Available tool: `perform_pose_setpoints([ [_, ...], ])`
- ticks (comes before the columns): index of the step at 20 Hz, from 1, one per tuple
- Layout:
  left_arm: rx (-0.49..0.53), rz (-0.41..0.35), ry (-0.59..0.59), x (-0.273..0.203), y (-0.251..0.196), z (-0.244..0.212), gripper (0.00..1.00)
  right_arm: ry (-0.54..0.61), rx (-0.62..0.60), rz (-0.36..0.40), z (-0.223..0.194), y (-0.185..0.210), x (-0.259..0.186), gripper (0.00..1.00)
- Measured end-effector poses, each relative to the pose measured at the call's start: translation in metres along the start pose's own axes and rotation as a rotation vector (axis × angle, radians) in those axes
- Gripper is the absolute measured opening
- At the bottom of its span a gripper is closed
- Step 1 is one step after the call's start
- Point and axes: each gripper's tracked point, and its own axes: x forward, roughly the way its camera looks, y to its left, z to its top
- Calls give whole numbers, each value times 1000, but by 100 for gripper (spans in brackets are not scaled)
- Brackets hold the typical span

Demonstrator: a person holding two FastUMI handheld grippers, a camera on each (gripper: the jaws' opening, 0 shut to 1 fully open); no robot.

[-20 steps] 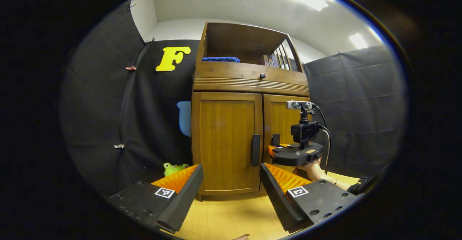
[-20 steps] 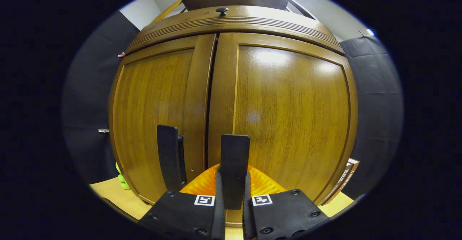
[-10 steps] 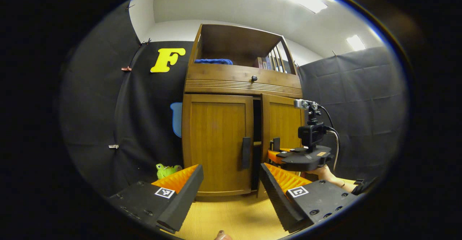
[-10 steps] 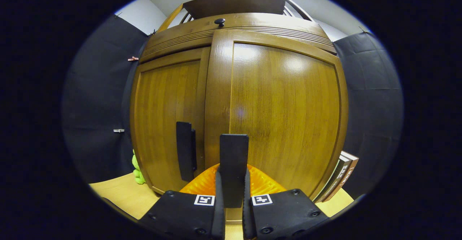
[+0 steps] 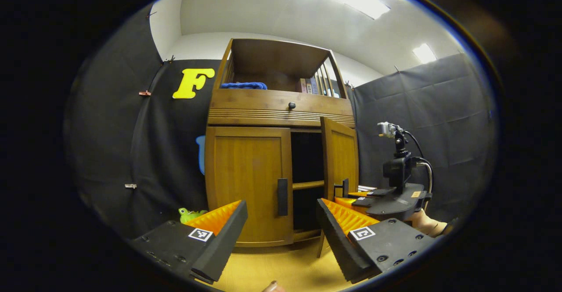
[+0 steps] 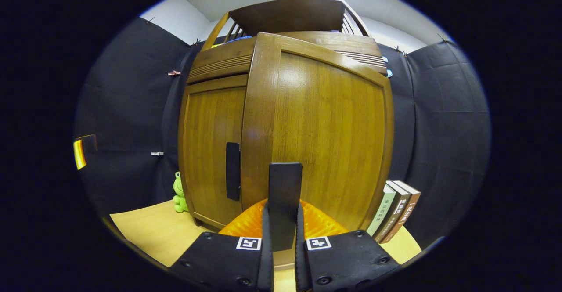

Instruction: Open the right door of the double-door shoe cabinet with the right hand, and open the left door with the left hand.

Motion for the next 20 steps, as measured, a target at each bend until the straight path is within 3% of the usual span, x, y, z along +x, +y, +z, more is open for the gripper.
perform_pose_setpoints([
  [2, -8, -24, -14, 5, -12, 2, 98, 8, 2, 10, 1, -7, -12, 18],
  [5, -21, -57, -17, 15, -29, -1, 98, 18, -2, 14, 2, -18, -28, 22],
  [6, -23, -68, -14, 18, -34, -3, 98, 20, -3, 13, 1, -21, -32, 18],
  [10, -24, -89, 2, 25, -46, -10, 98, 31, 1, -3, 2, -35, -48, 18],
  [18, -65, -140, -20, 31, -69, -4, 98, 50, -12, -77, 3, -68, -77, 22],
  [19, -67, -147, -21, 32, -73, -5, 98, 52, -14, -88, 3, -73, -81, 26],
  [20, -69, -153, -19, 34, -77, -5, 98, 52, -17, -99, 4, -78, -84, 22],
])
